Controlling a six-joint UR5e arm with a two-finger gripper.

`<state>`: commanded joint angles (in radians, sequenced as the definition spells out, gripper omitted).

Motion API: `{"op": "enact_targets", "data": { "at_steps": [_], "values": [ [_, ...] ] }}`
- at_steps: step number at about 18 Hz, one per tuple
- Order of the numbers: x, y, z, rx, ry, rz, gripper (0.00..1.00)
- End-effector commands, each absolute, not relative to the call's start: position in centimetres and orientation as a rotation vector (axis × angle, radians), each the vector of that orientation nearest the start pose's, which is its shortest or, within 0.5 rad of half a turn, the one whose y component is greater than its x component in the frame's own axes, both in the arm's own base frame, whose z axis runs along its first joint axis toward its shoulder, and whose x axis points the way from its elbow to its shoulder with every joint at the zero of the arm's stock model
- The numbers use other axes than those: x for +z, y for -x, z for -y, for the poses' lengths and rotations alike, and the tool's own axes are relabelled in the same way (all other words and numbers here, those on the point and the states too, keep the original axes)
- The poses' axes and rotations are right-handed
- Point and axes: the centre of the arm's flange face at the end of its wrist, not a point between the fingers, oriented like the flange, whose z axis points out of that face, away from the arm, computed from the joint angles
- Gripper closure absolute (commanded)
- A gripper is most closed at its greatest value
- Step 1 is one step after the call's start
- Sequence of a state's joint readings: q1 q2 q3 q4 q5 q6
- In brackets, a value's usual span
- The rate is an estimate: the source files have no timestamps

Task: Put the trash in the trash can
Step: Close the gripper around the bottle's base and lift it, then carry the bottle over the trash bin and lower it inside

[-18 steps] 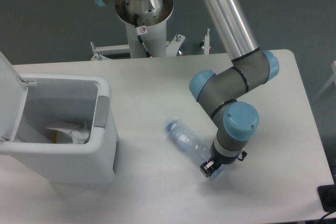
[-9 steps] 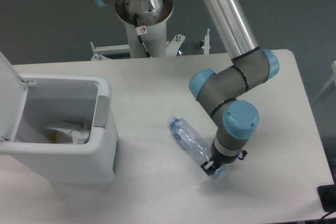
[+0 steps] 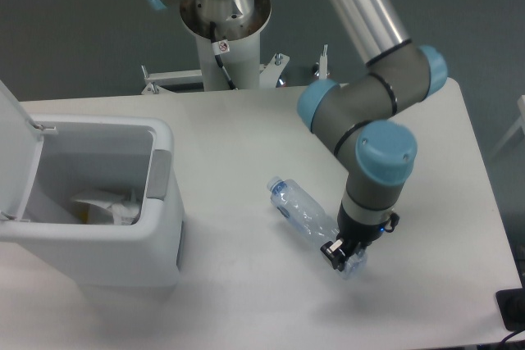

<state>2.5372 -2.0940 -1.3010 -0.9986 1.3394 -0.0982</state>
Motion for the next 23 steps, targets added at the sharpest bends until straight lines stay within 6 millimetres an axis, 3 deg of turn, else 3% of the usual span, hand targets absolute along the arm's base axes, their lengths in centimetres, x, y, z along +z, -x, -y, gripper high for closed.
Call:
{"op": "enact_targets", "data": {
  "at_steps": [6,13,16,23],
  "values": [
    [48.9,48.9,-54.0,-0.176,2.229,1.158,0.64],
    [56.5,44.8,-54.8,-0.290,2.114,0.951,0.64],
    [60.1,41.5,-55.8,-0.339,2.085,0.804,0.64],
    [61.7,33.0,-59.1,-0.376,2.140,0.547,0.64]
  ]
}}
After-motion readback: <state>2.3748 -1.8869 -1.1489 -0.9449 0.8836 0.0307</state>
